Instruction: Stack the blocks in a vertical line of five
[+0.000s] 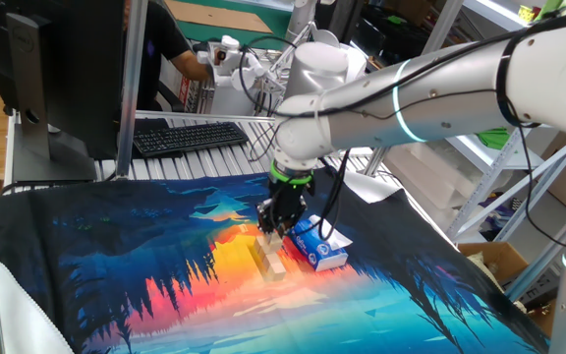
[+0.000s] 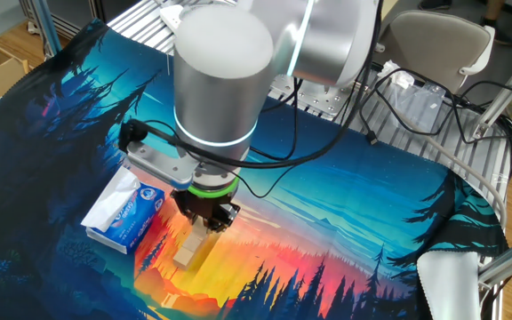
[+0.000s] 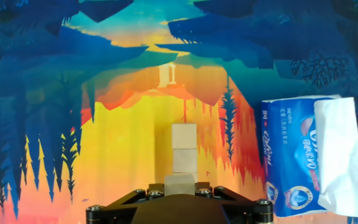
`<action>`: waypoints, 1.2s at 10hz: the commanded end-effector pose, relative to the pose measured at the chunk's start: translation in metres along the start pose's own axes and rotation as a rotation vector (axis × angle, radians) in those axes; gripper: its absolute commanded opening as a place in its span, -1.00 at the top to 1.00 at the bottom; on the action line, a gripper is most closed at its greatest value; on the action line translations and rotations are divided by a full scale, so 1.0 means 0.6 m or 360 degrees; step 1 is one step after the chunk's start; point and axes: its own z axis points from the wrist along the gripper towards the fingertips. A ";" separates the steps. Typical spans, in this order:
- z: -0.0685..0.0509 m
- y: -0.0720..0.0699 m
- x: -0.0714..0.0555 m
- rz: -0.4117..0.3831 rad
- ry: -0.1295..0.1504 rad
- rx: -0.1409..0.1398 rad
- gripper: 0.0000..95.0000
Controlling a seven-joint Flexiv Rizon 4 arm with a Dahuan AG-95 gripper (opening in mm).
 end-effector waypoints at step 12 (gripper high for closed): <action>0.005 0.000 0.001 0.0041 0.0014 -0.0012 1.00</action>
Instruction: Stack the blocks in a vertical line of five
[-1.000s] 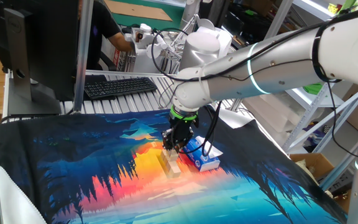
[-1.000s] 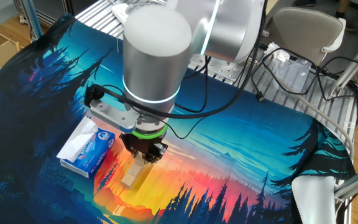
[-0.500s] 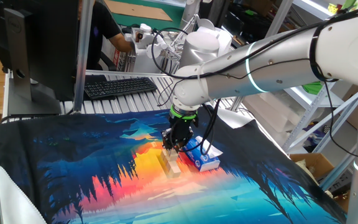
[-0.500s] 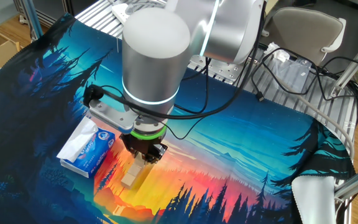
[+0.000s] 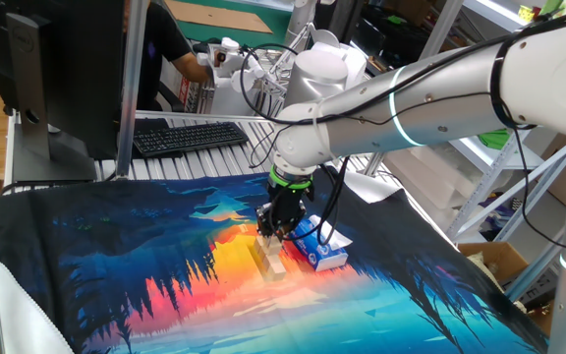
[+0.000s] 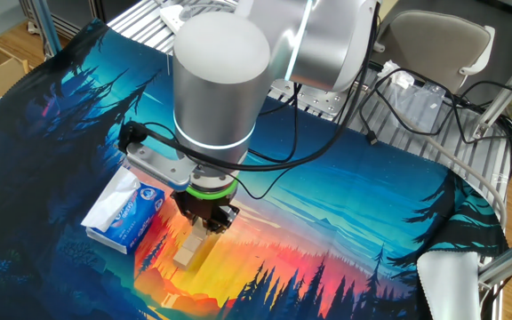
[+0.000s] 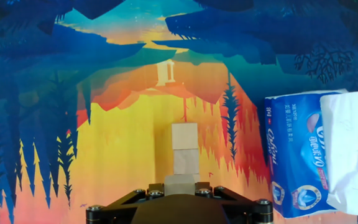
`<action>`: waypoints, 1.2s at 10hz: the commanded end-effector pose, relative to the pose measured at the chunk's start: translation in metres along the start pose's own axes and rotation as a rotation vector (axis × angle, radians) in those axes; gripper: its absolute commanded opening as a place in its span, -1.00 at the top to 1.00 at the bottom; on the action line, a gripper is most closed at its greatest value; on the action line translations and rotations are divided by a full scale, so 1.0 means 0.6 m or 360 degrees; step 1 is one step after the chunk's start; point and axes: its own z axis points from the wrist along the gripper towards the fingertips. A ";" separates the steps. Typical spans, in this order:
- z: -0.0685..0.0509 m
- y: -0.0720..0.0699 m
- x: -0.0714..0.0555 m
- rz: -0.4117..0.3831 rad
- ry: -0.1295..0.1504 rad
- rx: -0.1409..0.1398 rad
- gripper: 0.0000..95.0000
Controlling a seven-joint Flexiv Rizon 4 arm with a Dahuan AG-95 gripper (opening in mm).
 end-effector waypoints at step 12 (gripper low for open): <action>0.000 0.000 0.000 0.0012 0.0123 0.0004 1.00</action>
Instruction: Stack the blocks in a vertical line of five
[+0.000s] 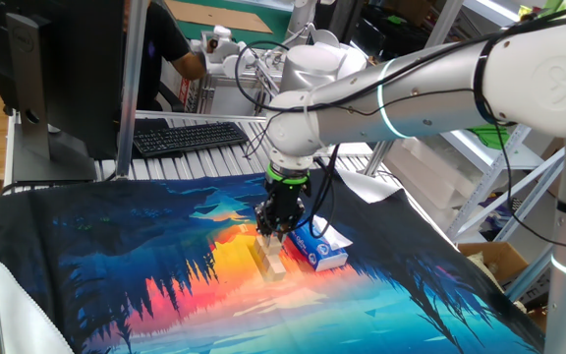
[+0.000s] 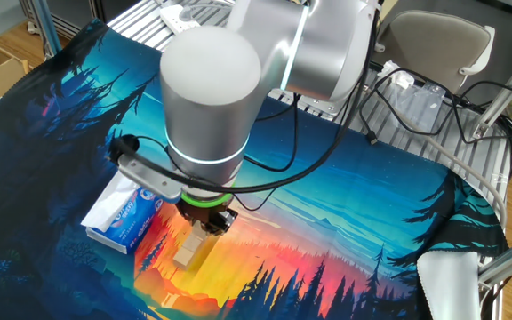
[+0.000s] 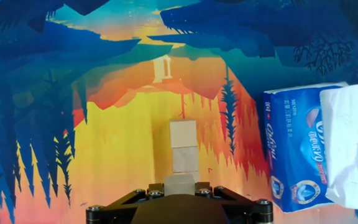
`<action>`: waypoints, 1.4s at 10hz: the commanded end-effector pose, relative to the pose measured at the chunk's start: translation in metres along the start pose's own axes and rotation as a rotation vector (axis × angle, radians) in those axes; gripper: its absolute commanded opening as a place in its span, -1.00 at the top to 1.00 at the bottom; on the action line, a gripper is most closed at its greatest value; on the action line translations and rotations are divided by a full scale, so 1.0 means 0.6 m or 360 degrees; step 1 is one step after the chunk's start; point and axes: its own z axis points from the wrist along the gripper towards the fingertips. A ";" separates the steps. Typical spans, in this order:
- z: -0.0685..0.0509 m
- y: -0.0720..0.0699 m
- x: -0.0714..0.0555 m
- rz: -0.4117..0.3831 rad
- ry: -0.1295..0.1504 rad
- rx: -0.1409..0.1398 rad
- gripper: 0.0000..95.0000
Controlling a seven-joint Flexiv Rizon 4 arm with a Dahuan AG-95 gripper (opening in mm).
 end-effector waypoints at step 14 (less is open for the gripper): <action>0.004 0.002 0.015 -0.0113 0.0041 -0.0015 0.60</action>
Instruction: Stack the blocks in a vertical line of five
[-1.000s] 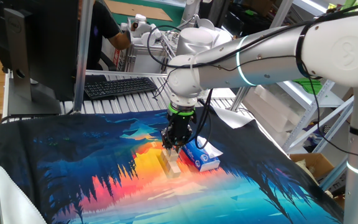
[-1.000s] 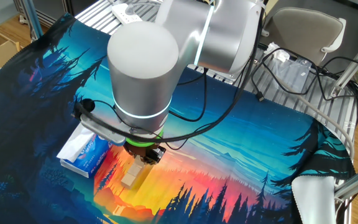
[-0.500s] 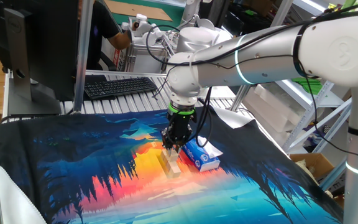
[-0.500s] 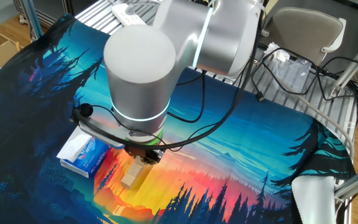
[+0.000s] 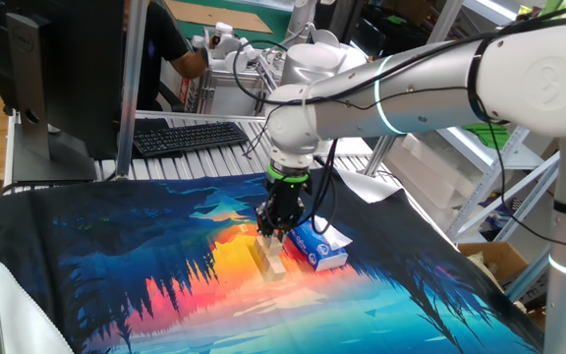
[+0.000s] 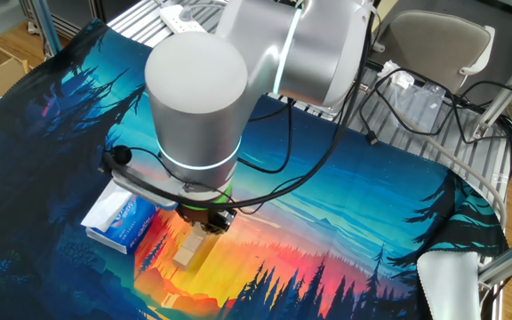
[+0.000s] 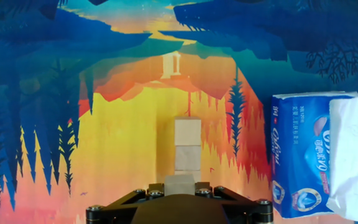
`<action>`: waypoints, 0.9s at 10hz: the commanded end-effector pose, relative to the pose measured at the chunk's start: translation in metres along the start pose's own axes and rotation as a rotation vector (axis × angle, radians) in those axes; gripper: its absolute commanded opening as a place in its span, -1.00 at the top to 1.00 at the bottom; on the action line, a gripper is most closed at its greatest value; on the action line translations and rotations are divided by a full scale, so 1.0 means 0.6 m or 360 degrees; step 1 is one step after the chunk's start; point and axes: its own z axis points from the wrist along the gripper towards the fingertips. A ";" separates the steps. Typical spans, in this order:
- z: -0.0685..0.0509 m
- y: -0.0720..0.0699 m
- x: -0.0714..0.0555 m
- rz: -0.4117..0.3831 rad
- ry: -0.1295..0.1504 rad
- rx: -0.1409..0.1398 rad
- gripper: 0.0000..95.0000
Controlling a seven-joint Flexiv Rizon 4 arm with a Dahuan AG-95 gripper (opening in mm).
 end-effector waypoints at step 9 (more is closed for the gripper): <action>0.019 -0.016 0.040 -0.0034 -0.0028 0.0012 0.60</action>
